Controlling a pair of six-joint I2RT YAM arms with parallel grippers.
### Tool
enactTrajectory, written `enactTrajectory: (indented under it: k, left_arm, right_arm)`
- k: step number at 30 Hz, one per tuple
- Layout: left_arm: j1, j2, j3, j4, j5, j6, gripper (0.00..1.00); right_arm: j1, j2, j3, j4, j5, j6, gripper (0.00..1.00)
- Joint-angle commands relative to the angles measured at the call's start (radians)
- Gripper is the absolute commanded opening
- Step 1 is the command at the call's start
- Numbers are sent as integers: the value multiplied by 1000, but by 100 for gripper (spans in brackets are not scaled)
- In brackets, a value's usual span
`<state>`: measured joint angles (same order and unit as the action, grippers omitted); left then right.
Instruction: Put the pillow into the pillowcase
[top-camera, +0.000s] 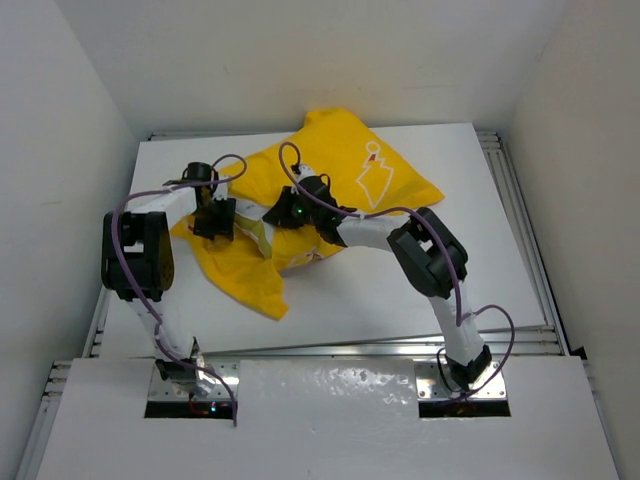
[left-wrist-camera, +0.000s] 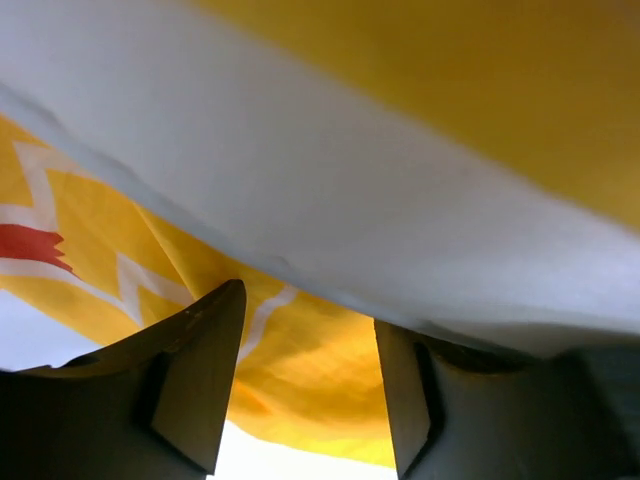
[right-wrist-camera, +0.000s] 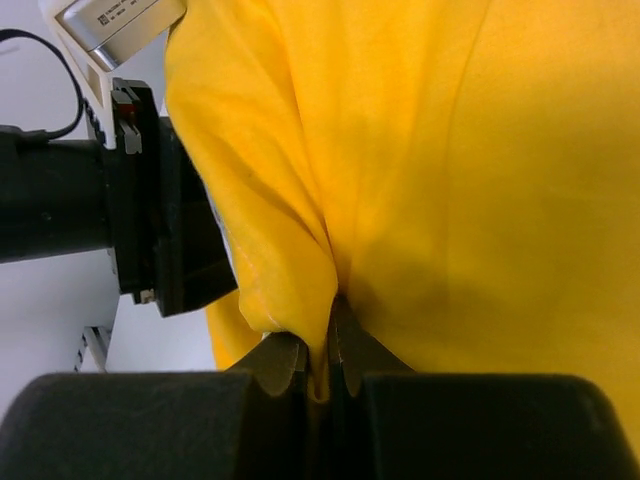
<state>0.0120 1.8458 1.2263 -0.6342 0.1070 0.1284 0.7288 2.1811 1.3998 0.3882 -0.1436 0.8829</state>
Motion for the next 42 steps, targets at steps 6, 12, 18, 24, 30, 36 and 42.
enactTrajectory:
  k: [6,12,18,24,30,36,42]
  left_arm:
    - [-1,13,-10,218,51,-191,56]
    - [-47,96,7,298,-61,-268,55]
    - [-110,222,50,238,-205,-211,0]
    - [-69,103,12,241,-66,-178,0]
    - [-20,-204,-31,157,72,-12,0]
    - [-26,-358,-51,-22,102,129,0]
    - [-26,-425,-18,-149,269,233,0]
  right_arm:
    - [-19,-58,39,143,-56,106,0]
    - [-17,-35,62,146,-85,114,0]
    - [-19,-47,30,152,-82,105,0]
    - [-37,-70,15,112,-64,62,0]
    - [-62,-90,59,-35,27,-108,0]
    - [-51,-69,148,-136,87,-245,0]
    - [4,37,278,-297,141,-369,0]
